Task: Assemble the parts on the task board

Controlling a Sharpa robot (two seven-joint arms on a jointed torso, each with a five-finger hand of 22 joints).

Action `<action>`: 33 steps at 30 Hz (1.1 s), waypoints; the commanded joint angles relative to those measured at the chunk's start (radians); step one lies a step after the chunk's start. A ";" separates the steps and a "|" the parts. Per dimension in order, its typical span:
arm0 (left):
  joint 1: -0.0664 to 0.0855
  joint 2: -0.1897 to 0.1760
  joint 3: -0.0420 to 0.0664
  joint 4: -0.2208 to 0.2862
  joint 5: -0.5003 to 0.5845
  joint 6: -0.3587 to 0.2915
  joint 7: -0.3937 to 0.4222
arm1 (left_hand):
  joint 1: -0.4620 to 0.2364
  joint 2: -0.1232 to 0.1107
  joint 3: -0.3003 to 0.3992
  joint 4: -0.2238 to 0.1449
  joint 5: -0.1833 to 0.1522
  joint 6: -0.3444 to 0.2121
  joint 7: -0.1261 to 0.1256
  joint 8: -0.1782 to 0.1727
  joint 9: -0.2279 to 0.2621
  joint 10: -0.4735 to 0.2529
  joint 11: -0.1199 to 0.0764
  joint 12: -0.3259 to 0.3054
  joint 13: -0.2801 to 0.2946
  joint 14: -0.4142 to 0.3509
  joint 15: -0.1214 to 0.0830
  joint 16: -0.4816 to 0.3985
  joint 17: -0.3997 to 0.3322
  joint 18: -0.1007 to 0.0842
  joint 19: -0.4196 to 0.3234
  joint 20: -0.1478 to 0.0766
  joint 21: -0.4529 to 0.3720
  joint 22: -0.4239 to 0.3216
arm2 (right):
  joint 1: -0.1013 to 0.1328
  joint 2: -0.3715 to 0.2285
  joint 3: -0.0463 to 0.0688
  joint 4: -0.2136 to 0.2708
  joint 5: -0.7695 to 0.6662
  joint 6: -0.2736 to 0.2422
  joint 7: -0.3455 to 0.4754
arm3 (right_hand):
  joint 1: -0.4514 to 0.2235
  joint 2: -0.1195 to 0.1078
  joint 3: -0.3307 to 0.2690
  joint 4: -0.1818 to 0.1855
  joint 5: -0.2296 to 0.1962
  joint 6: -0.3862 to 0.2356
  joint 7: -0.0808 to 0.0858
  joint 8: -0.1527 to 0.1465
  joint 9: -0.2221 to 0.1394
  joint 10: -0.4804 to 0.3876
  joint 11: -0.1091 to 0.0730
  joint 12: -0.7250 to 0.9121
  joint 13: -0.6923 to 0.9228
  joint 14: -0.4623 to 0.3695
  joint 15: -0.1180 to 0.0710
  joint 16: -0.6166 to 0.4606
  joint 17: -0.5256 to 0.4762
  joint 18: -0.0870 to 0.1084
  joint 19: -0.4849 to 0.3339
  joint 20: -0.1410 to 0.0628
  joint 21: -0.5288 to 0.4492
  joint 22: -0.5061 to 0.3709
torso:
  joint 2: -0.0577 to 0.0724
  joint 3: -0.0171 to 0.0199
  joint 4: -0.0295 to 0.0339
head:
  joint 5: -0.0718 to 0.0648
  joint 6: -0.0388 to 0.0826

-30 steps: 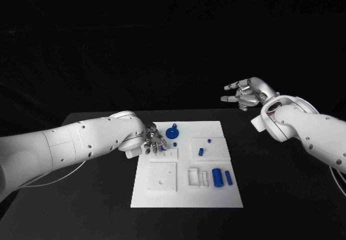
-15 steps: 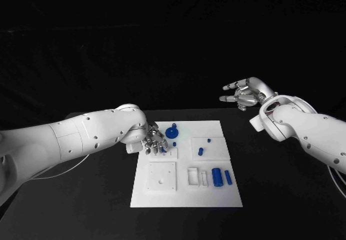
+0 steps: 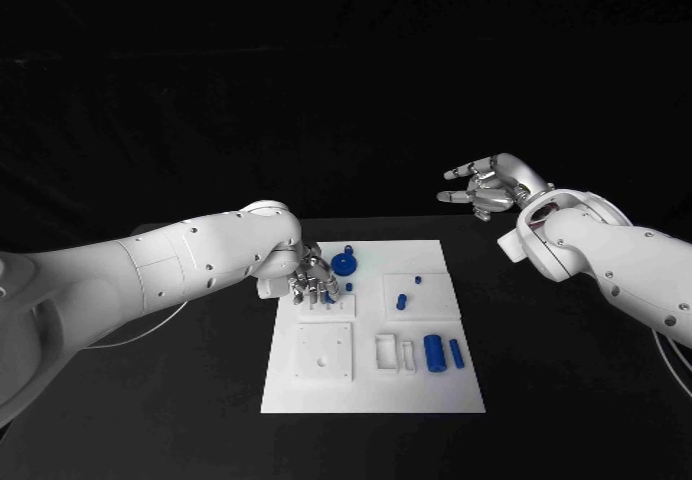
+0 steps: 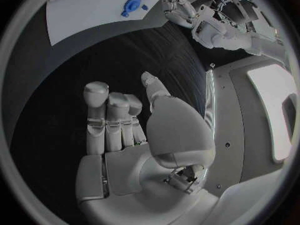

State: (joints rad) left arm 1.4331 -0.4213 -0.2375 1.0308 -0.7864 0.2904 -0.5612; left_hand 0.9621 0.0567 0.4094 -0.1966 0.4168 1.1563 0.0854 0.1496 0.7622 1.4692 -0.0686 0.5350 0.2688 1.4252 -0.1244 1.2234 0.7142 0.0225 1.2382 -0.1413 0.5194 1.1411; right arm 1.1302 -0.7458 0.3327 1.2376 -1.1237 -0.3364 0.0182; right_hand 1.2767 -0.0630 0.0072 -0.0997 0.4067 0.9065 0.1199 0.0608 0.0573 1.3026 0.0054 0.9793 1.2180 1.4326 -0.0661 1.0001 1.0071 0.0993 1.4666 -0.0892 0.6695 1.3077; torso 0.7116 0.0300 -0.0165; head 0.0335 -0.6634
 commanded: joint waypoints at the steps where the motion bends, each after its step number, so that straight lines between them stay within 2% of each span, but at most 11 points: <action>1: 0.001 0.010 0.001 -0.005 -0.048 0.015 0.006 | 0.042 0.030 0.001 0.007 0.000 0.195 -0.126 0.001 0.001 0.047 -0.010 -0.002 -0.001 0.002 -0.005 -0.003 0.001 -0.002 0.010 0.000 -0.004 0.001 | 0.000 0.002 0.000 0.001 -0.007 0.013 0.003 | -0.004 0.002 0.000 -0.004 0.002 0.001 0.000 -0.003 0.001 -0.006 -0.001 0.001 -0.001 0.003 -0.001 -0.005 0.001 0.017 0.052 0.005 -0.006 0.035 | 0.000 -0.0005 0.0009 | -0.001 0.000; 8: -0.001 0.020 0.000 -0.018 -0.069 0.018 0.007 | 0.043 0.029 0.002 0.008 0.000 0.195 -0.126 0.001 0.004 0.047 -0.010 -0.001 -0.001 0.003 -0.005 -0.003 0.001 -0.002 0.013 0.000 -0.009 0.006 | 0.000 0.004 0.000 0.002 -0.007 0.013 0.003 | -0.004 0.002 0.000 -0.004 0.002 0.001 0.000 -0.003 0.001 -0.006 -0.001 0.001 -0.001 0.003 -0.001 -0.005 0.001 0.017 0.052 0.005 -0.006 0.035 | -0.001 0.0007 0.0024 | -0.001 -0.004; 14: -0.005 0.027 0.000 -0.024 -0.078 0.012 0.005 | 0.045 0.029 0.002 0.008 0.001 0.195 -0.126 0.002 0.007 0.047 -0.010 0.000 -0.001 0.004 -0.006 -0.002 0.004 -0.002 0.017 -0.001 -0.013 0.011 | -0.001 0.006 0.000 0.001 -0.007 0.014 0.004 | -0.004 0.002 0.000 -0.004 0.002 0.001 0.000 -0.003 0.001 -0.006 -0.001 0.001 -0.001 0.003 -0.001 -0.005 0.001 0.017 0.052 0.005 -0.006 0.035 | -0.001 -0.0009 0.0026 | -0.002 -0.004; 33: -0.021 0.035 -0.002 -0.031 -0.084 0.014 0.003 | 0.046 0.029 0.003 0.012 0.001 0.192 -0.126 0.003 0.014 0.047 -0.010 0.001 -0.003 0.004 -0.006 -0.002 0.005 -0.003 0.021 -0.001 -0.022 0.022 | -0.004 0.008 0.000 0.000 -0.007 0.014 0.004 | -0.004 0.003 -0.002 -0.004 0.004 -0.001 0.000 -0.003 0.001 -0.006 0.000 0.001 -0.001 0.003 0.000 -0.005 0.002 0.017 0.052 0.005 -0.006 0.036 | -0.001 -0.0003 0.0026 | -0.002 -0.006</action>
State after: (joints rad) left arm 1.4125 -0.3898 -0.2399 1.0002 -0.8643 0.2931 -0.5603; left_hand 0.9712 0.0552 0.4095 -0.1854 0.4133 1.1563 0.0854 0.1471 0.7755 1.4702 -0.0676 0.5350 0.2669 1.4275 -0.1263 1.2234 0.7193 0.0219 1.2545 -0.1431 0.5003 1.1614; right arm 1.1272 -0.7384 0.3327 1.2371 -1.1239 -0.3338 0.0180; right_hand 1.2768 -0.0631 0.0073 -0.0995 0.4067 0.9065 0.1199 0.0608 0.0574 1.3026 0.0054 0.9794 1.2181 1.4325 -0.0661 1.0001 1.0083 0.0993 1.4666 -0.0891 0.6695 1.3075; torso 0.7103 0.0293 -0.0140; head 0.0306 -0.6701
